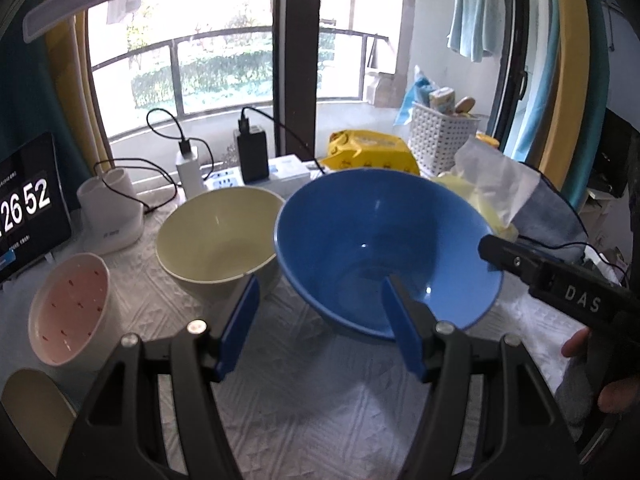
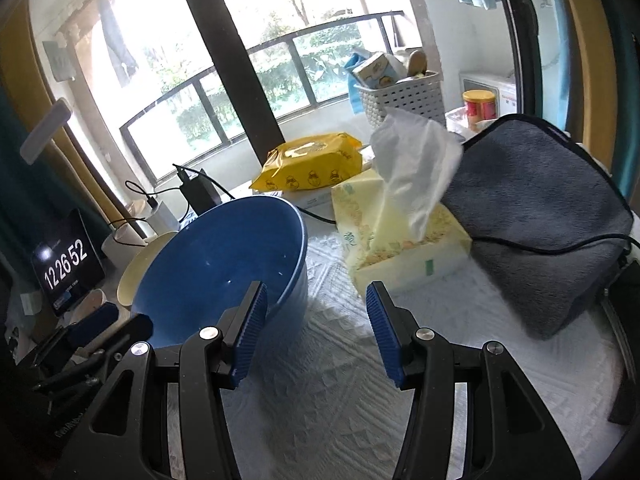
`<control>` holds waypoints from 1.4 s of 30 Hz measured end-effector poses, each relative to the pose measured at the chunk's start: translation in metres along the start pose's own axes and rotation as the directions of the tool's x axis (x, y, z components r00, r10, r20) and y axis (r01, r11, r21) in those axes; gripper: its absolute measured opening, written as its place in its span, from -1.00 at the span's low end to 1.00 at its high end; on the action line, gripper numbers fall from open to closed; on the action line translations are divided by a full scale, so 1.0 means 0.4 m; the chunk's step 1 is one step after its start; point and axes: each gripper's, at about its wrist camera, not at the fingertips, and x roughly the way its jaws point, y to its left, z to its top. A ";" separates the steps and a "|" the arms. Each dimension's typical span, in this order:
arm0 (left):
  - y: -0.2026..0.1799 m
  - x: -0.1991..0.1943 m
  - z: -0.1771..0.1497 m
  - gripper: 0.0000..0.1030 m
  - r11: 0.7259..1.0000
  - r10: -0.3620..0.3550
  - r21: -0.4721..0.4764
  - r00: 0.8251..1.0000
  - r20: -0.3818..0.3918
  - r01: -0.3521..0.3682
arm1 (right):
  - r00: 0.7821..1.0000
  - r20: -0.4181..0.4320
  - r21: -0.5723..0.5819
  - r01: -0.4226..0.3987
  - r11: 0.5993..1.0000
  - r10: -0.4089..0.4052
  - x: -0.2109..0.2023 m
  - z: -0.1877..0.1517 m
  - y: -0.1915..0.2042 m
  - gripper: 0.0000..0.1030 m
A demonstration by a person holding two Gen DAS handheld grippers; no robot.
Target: Organize plates and bowls
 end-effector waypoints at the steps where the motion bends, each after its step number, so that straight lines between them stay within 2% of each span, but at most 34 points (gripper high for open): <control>1: 0.002 0.005 0.001 0.26 1.000 0.001 -0.001 1.000 -0.002 -0.001 | 1.000 -0.005 -0.001 -0.001 1.000 0.001 0.006 0.001 0.002 0.05; 12: 0.015 0.046 -0.009 0.22 1.000 0.005 -0.019 0.999 -0.041 -0.006 | 0.998 -0.060 -0.030 0.003 1.000 -0.005 0.054 -0.012 0.028 0.03; 14: 0.010 0.041 -0.012 0.04 1.000 -0.008 -0.008 0.999 -0.037 0.008 | 0.997 -0.073 -0.035 0.001 0.999 -0.003 0.058 -0.018 0.034 -0.14; 18: -0.006 0.020 -0.014 -0.08 0.999 -0.035 0.011 0.999 -0.017 0.035 | 0.997 -0.071 -0.059 -0.001 0.998 -0.003 0.048 -0.022 0.053 -0.36; 23: -0.003 -0.001 -0.023 -0.18 0.999 -0.045 0.005 0.999 -0.011 0.045 | 0.997 -0.068 -0.049 0.022 0.999 -0.026 0.029 -0.033 0.062 -0.36; 42: 0.010 -0.132 -0.062 -0.19 0.997 -0.081 0.001 0.995 0.052 0.081 | 0.999 -0.021 -0.075 0.048 0.996 -0.050 -0.099 -0.078 0.112 -0.36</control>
